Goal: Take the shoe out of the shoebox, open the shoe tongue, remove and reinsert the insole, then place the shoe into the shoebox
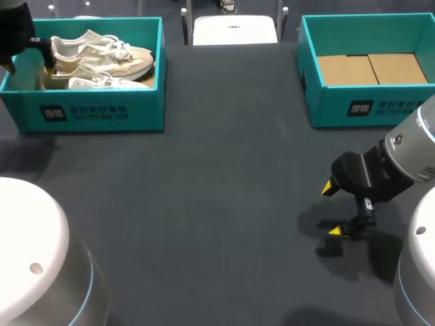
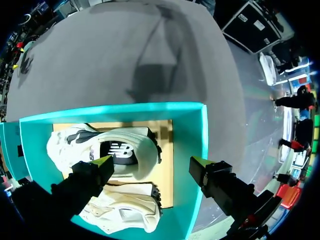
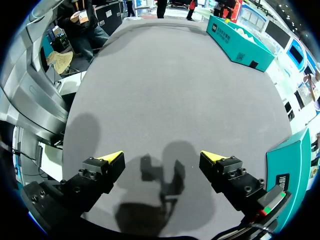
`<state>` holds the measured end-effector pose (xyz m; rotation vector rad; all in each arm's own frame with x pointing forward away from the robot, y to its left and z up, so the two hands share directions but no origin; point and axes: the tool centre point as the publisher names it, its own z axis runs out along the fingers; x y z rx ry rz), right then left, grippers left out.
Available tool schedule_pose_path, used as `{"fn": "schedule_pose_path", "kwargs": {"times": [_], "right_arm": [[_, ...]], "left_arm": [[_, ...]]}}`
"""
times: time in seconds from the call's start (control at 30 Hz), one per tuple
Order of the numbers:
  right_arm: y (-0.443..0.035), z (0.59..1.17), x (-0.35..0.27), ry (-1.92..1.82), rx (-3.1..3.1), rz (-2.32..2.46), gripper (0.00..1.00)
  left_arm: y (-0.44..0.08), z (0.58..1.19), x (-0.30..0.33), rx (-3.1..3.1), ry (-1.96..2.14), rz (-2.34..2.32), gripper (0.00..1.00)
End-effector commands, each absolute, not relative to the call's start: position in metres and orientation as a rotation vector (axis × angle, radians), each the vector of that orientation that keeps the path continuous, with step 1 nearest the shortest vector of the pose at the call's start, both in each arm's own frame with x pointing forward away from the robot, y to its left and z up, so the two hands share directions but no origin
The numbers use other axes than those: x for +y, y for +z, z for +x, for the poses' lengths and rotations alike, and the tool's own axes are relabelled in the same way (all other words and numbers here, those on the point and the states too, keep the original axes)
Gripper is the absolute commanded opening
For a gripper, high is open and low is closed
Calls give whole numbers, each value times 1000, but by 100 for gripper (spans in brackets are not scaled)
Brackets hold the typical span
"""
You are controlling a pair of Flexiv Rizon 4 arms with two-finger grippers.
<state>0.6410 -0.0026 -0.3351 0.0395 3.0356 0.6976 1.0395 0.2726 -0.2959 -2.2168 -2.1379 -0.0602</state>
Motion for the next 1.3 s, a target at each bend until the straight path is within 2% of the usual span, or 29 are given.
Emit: {"fn": "schedule_pose_path", "kwargs": {"times": [0.03,0.3,0.83,1.3], "right_arm": [[-334,639,-4,696,3033,40,100],[-334,639,-4,696,3033,40,100],[-334,639,-4,696,3033,40,100],[-334,639,-4,696,3033,40,100]], "left_arm": [[-306,1043,272,-2142,-58,-2221,100],[-323,1045,271,-2151,-56,-2216,100],[-341,1042,274,-2151,-41,-2204,84],[-355,1044,273,-2171,-41,-2168,79]]}}
